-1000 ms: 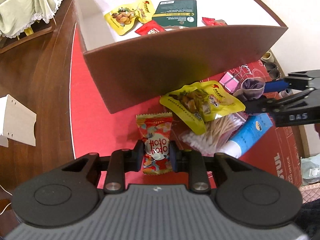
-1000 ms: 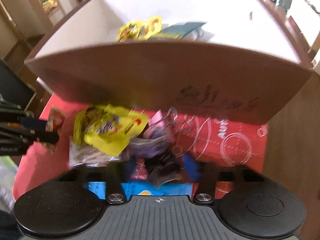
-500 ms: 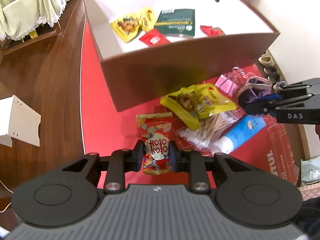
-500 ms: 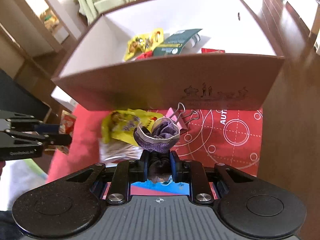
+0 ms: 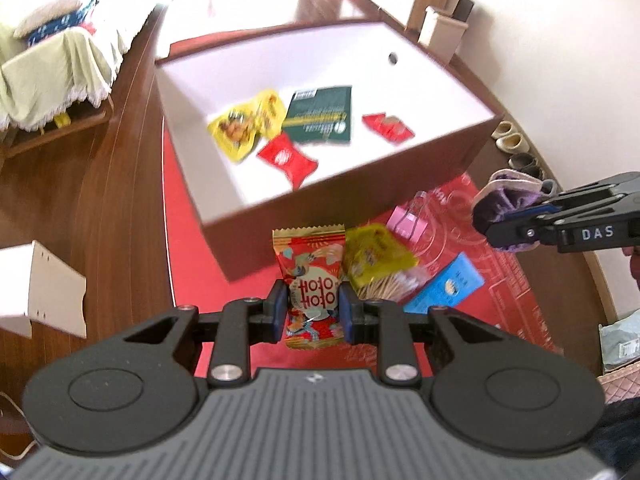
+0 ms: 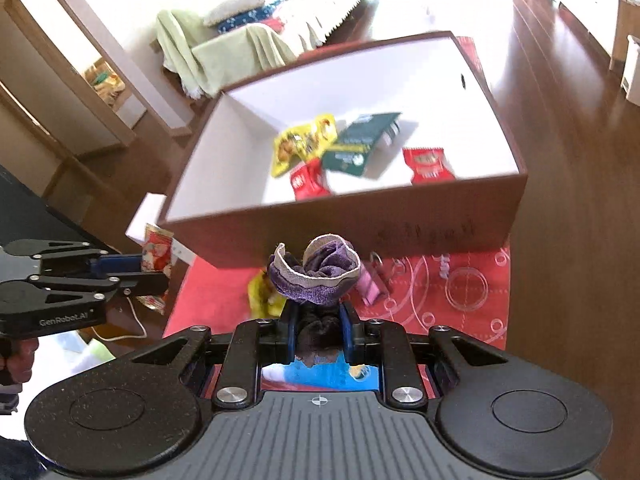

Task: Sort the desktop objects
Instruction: 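Carry the candy bag over the box with left tool while right tool carries the hair tie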

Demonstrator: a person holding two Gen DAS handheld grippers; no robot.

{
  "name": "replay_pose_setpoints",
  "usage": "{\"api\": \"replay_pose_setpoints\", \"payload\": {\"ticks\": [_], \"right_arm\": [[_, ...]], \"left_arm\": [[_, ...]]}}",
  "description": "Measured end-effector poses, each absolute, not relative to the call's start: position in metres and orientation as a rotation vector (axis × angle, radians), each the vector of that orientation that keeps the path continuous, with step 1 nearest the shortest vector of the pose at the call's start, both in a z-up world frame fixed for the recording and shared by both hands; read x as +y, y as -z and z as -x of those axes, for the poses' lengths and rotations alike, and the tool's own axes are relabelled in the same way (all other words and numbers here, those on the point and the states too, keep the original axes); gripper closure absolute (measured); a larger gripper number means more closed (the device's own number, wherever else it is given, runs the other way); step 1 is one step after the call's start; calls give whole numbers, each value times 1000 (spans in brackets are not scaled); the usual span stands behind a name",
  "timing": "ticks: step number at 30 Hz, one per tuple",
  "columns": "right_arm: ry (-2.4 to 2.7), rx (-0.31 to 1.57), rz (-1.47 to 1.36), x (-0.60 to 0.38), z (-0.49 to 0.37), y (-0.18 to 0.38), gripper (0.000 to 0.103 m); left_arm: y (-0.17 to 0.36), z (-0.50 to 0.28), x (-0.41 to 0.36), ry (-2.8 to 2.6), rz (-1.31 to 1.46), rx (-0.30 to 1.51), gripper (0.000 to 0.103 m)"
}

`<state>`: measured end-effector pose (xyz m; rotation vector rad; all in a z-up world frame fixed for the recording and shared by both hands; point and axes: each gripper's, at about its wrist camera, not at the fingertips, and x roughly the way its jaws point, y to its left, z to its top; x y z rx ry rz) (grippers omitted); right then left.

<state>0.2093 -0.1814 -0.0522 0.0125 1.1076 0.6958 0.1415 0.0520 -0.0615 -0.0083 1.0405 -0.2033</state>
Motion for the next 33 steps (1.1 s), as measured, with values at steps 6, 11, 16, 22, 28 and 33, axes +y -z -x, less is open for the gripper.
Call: {"api": "replay_pose_setpoints", "payload": {"ticks": [6, 11, 16, 22, 28, 33], "right_arm": [[-714, 1078, 0, -174, -217, 38, 83], [-716, 1065, 12, -168, -227, 32, 83], [-720, 1043, 27, -163, -237, 26, 83], [-731, 1017, 56, -157, -257, 18, 83], [-764, 999, 128, -147, -281, 12, 83], [-780, 1004, 193, -141, -302, 14, 83]], "left_arm": [[44, -150, 50, 217, -12, 997, 81], [35, -160, 50, 207, -39, 988, 81], [25, -169, 52, 209, -50, 962, 81], [19, -182, 53, 222, -58, 938, 81], [17, -205, 51, 253, -72, 926, 81], [21, -224, 45, 284, -123, 937, 81]]}}
